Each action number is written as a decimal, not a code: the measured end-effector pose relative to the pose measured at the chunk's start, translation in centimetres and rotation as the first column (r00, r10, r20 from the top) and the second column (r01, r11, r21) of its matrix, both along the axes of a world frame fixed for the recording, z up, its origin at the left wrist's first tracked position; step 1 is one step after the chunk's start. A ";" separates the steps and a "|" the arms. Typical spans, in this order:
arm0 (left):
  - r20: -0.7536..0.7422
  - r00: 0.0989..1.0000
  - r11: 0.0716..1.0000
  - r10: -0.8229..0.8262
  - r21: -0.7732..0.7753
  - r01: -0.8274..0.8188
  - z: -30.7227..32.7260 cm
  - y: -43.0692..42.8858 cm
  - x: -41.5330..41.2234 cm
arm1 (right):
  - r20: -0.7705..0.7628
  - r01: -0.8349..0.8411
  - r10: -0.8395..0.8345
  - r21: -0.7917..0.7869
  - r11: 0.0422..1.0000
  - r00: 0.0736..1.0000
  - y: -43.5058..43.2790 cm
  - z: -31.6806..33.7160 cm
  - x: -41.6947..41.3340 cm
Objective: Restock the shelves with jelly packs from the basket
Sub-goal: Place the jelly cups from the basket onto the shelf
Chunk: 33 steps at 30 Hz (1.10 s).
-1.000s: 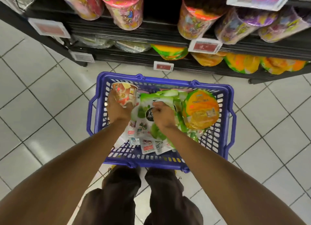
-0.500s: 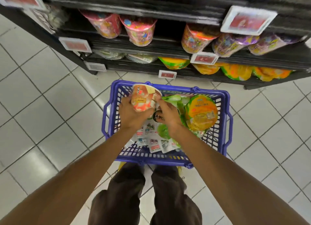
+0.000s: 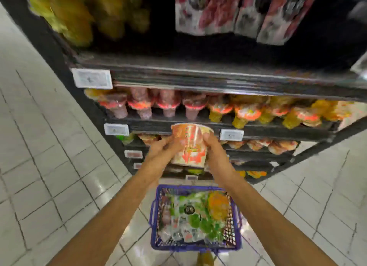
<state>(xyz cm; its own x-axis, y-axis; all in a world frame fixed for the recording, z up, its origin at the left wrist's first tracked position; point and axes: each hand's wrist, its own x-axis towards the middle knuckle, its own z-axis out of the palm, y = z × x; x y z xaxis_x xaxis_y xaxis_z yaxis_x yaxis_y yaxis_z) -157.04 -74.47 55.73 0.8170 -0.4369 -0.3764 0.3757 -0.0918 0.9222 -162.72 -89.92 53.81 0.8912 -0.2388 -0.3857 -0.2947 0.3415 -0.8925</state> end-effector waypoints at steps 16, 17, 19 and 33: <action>0.675 0.719 0.882 0.169 -0.429 0.196 45.8 0.4 3.2 | 0.728 0.217 0.218 -0.453 0.865 0.650 -0.4 48.4 1.6; 0.718 0.680 0.885 0.149 -0.403 0.233 47.9 0.3 3.4 | 0.761 0.252 0.226 -0.455 0.854 0.608 -0.5 50.4 1.8; 0.807 0.587 0.907 0.058 -0.289 0.307 51.9 0.5 3.7 | 0.816 0.302 0.241 -0.443 0.844 0.525 -0.6 54.4 2.2; 0.907 0.120 0.913 0.404 -0.407 0.006 76.2 3.3 7.3 | 0.893 0.689 0.348 -0.444 0.573 0.285 2.1 77.9 9.1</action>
